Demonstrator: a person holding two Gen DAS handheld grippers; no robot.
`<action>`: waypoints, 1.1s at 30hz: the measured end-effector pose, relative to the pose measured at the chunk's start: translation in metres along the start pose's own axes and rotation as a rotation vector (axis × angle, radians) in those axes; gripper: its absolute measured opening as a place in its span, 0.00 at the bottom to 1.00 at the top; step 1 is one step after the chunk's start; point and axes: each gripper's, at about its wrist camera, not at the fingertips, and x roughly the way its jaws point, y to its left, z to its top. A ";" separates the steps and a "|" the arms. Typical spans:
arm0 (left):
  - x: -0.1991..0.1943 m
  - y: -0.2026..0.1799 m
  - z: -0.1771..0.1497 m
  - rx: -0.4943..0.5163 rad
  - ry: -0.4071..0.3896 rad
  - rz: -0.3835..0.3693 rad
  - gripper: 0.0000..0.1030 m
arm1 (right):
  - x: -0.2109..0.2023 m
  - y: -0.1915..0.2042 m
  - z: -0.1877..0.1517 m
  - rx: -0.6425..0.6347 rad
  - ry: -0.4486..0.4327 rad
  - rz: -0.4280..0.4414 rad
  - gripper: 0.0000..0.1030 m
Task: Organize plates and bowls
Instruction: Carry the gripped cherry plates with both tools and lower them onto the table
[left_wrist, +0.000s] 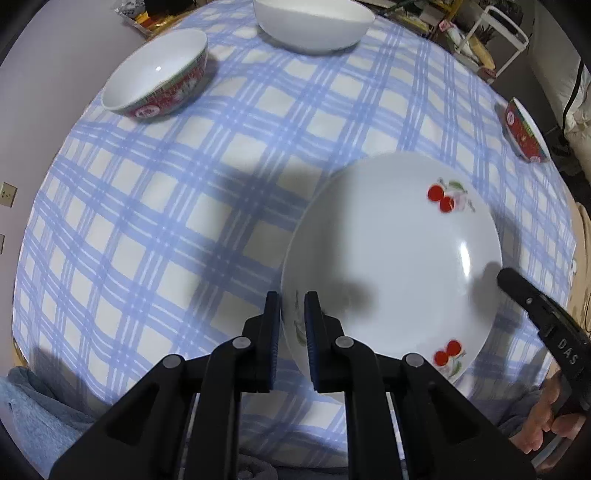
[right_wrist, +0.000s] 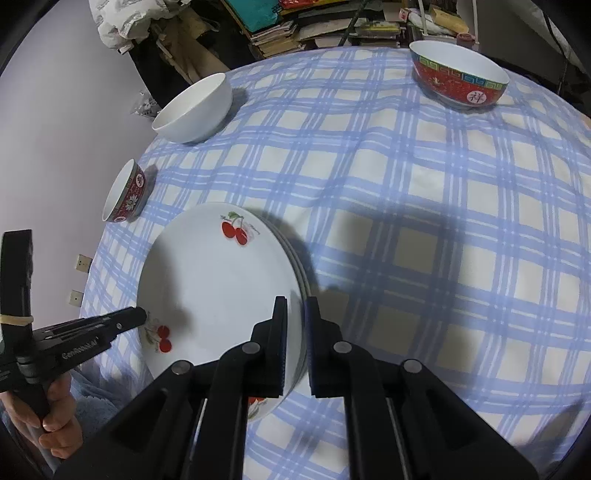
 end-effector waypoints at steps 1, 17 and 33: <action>0.001 -0.001 -0.001 0.006 0.003 0.013 0.13 | -0.001 0.000 0.000 -0.001 -0.002 0.000 0.10; -0.010 -0.002 -0.008 -0.012 -0.028 0.048 0.13 | -0.017 -0.015 -0.008 0.060 -0.065 -0.062 0.11; -0.045 0.014 -0.008 -0.059 -0.125 0.008 0.16 | -0.035 -0.006 -0.003 0.055 -0.123 -0.102 0.46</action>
